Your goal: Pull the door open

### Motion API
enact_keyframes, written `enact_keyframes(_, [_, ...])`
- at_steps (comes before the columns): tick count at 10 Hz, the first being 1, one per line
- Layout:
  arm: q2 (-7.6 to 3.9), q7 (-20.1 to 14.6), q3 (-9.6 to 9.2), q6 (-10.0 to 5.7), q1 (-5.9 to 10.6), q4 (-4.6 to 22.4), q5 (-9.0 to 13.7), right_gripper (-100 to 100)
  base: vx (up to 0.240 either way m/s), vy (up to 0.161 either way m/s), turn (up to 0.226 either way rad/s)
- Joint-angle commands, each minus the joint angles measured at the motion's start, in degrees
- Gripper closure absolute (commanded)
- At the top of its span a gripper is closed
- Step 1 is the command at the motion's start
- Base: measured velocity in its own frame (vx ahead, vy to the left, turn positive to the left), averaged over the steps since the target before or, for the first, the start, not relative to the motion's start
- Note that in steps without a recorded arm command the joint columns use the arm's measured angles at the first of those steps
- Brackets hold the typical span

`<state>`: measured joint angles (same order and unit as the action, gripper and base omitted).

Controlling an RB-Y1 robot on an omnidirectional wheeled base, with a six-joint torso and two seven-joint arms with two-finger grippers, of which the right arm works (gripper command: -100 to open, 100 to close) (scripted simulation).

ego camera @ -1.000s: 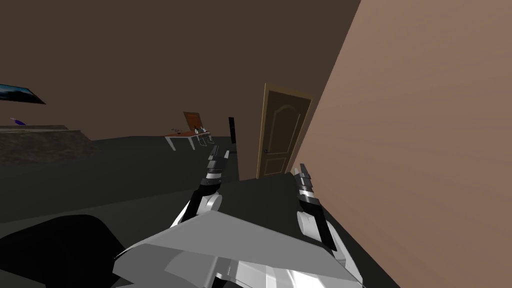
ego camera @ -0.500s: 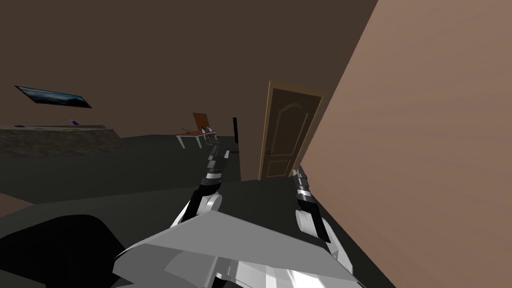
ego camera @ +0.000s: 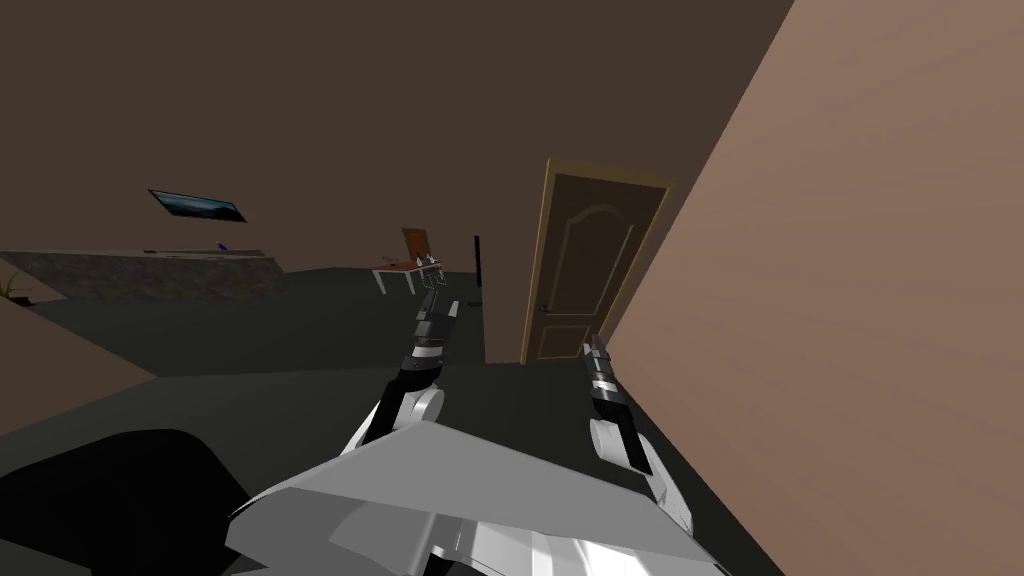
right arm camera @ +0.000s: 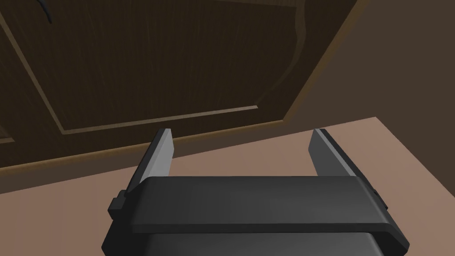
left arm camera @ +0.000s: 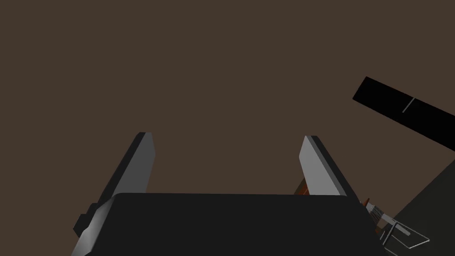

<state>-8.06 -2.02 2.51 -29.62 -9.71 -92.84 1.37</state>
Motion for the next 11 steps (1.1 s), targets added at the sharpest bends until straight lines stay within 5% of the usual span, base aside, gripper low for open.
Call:
enact_keyframes(1, [-0.19, 0.0, 0.04, -0.33, 0.4, 1.9, 0.3, -100, 0.062, -0.032, 0.088])
enact_keyframes(11, [-2.3, -0.4, 0.84, -2.93, 6.4, 17.3, 3.4, -100, 0.057, -0.039, 0.132])
